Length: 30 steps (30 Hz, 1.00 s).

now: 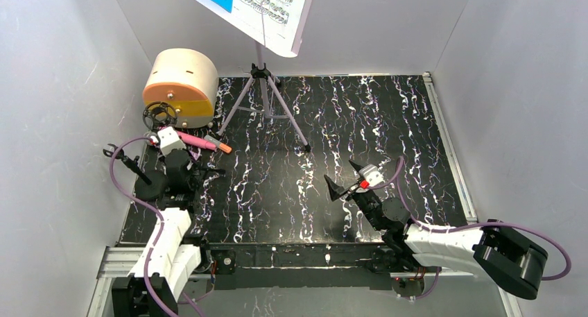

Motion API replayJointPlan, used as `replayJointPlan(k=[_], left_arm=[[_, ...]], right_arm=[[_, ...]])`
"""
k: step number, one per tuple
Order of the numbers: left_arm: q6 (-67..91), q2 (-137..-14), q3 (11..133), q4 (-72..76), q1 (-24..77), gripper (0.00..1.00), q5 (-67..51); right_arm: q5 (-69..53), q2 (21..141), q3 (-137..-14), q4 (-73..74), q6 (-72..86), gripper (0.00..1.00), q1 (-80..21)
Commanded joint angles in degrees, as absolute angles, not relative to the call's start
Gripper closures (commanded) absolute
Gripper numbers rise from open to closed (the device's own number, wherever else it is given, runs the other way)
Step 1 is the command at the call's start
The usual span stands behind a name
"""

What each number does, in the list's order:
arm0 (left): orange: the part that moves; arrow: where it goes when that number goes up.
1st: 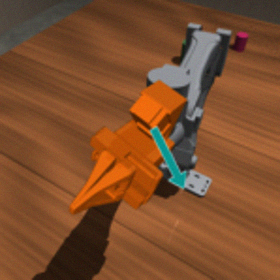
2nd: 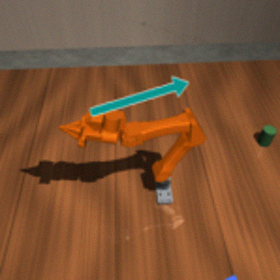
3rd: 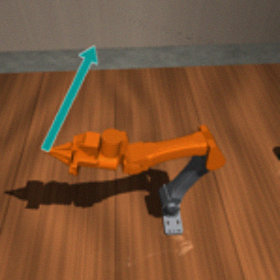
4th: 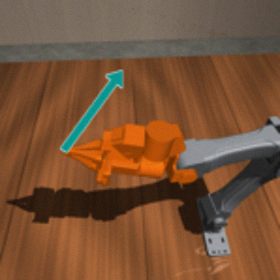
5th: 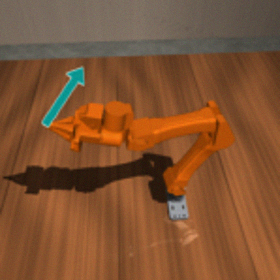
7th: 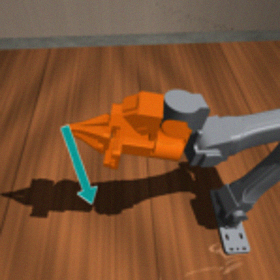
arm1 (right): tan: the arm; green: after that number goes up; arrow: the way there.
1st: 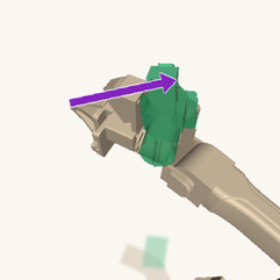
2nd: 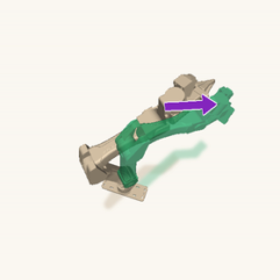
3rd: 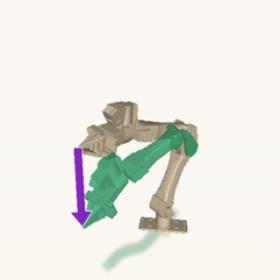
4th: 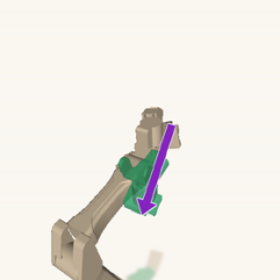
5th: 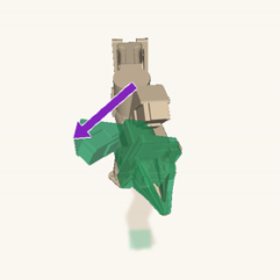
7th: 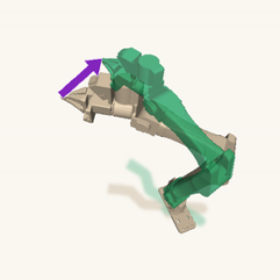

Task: Pack up the instrument practice props
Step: Adjust the microphone stand at the center of the board.

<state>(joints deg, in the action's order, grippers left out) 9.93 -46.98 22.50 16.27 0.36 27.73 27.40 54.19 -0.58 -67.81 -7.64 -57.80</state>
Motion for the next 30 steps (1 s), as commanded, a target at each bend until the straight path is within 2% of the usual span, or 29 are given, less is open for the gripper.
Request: replayJointPlan(k=[1,9,15,23,30], left_arm=[[7.87,-42.01,21.21,26.61,0.18,1.00,18.69],[6.46,-34.77,18.41,31.79,0.24,1.00,-6.15],[5.83,-35.32,16.02,34.31,0.34,1.00,-10.11],[8.69,-37.81,16.07,40.20,4.35,1.00,-26.98],[11.27,-40.80,17.25,43.07,15.63,1.00,-27.70]], right_arm=[[20.52,52.54,0.80,-68.11,-7.09,0.01,-57.66],[1.26,61.10,-6.50,-63.66,-6.18,0.02,-57.66],[-2.57,65.02,-8.01,-63.84,-5.96,0.04,-57.74],[-12.08,69.41,-11.03,-65.58,-5.08,0.06,-58.48],[-10.99,76.70,-16.63,-69.89,-2.64,0.08,-61.77]])
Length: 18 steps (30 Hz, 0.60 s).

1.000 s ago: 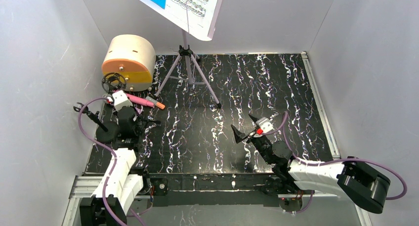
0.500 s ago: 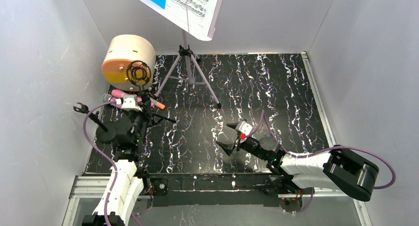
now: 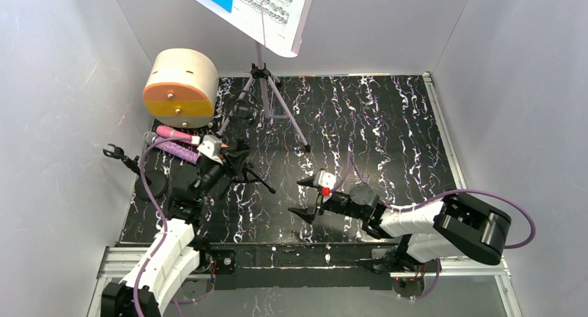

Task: Pack up the instrument practice props
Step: Adjust the microphone stand at the center of the board.

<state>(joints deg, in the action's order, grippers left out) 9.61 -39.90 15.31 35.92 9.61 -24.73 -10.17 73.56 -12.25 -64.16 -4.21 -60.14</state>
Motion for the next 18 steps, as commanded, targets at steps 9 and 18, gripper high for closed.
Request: replayJointPlan(k=[9,18], left_arm=[[12.52,-43.61,16.65,50.78,26.68,1.00,-23.49],[12.11,-46.42,14.62,56.55,32.15,1.00,-20.05]], right_arm=[[-2.28,86.59,-24.08,-72.62,-2.81,0.13,-64.45],[5.86,94.07,-27.92,-72.81,-4.56,0.41,-65.91]])
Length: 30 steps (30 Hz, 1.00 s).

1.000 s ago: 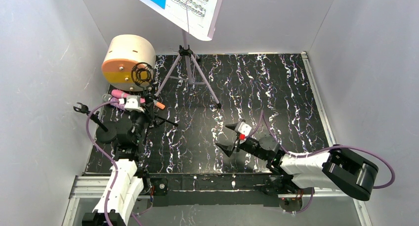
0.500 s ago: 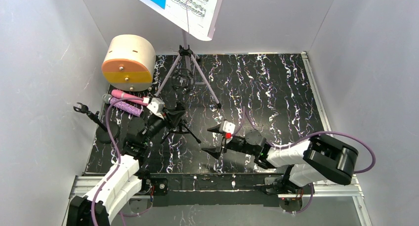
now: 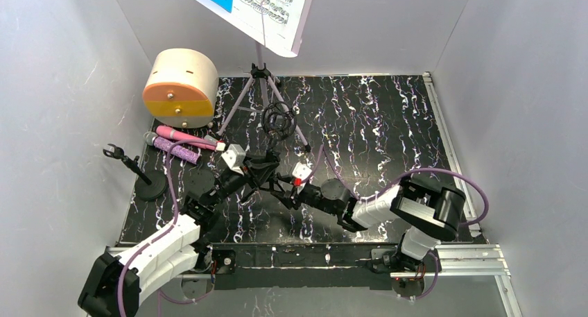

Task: Pack up the instrument practice props
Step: Adjust the microphone stand at the center of the board.

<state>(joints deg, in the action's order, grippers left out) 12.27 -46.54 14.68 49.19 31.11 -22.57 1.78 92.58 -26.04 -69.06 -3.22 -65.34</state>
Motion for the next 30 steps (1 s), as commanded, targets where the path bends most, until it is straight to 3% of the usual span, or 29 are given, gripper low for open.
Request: replayJointPlan(k=[1,5,7,8,14,16,30], left_arm=[[12.20,-46.29,14.48,56.55,32.17,1.00,-19.89],[12.11,-45.67,14.07,56.59,32.13,0.98,-19.47],[12.28,-45.53,13.90,56.52,32.17,0.92,-19.10],[12.30,-45.48,13.89,56.36,32.17,0.88,-19.15],[11.61,-44.78,14.76,52.45,32.17,0.54,-18.76],[10.72,-43.98,15.77,49.49,32.17,0.49,-18.21],[8.29,-43.73,19.77,35.38,32.17,0.54,-14.60]], right_arm=[[5.95,94.43,-27.88,-72.67,-5.24,0.46,-65.97],[6.36,95.32,-27.48,-72.03,-6.94,0.77,-66.00],[6.32,95.44,-27.13,-72.07,-7.75,0.95,-66.08],[6.45,95.38,-26.78,-72.19,-8.14,0.99,-66.09],[6.88,95.05,-25.24,-74.02,-10.68,0.99,-66.18],[7.17,95.22,-25.16,-74.05,-11.29,0.99,-66.18],[8.37,100.62,-24.23,-81.27,-11.42,0.99,-66.18]])
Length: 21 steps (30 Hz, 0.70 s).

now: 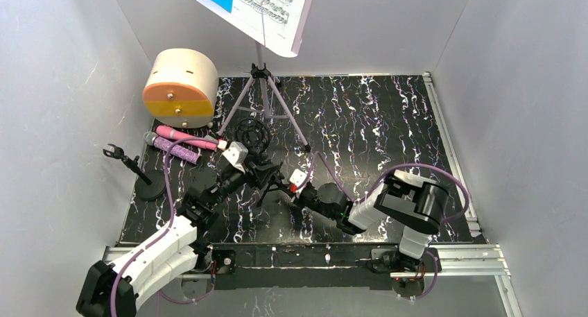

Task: Pack up the instrument practice props
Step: Adjust the microphone stand at the center of the board.

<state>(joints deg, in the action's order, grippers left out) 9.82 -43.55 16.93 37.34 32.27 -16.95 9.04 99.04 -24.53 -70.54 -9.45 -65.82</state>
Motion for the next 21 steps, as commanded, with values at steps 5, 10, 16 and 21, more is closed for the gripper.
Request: replayJointPlan(k=[5,10,16,21], left_arm=[[7.50,-45.43,20.91,32.40,32.17,0.47,-15.75],[4.72,-47.31,24.03,25.65,32.17,0.43,-16.61],[2.47,-47.31,26.53,19.39,32.17,0.39,-15.83],[2.34,-46.67,27.59,16.57,32.16,0.35,-13.11]], right_arm=[[7.91,102.53,-23.73,-84.18,-10.55,0.99,-66.18],[7.85,103.09,-23.67,-84.80,-10.46,0.99,-66.18],[7.56,103.53,-23.56,-85.16,-10.60,0.99,-66.18],[7.50,103.79,-23.55,-85.46,-10.62,0.99,-66.18]])
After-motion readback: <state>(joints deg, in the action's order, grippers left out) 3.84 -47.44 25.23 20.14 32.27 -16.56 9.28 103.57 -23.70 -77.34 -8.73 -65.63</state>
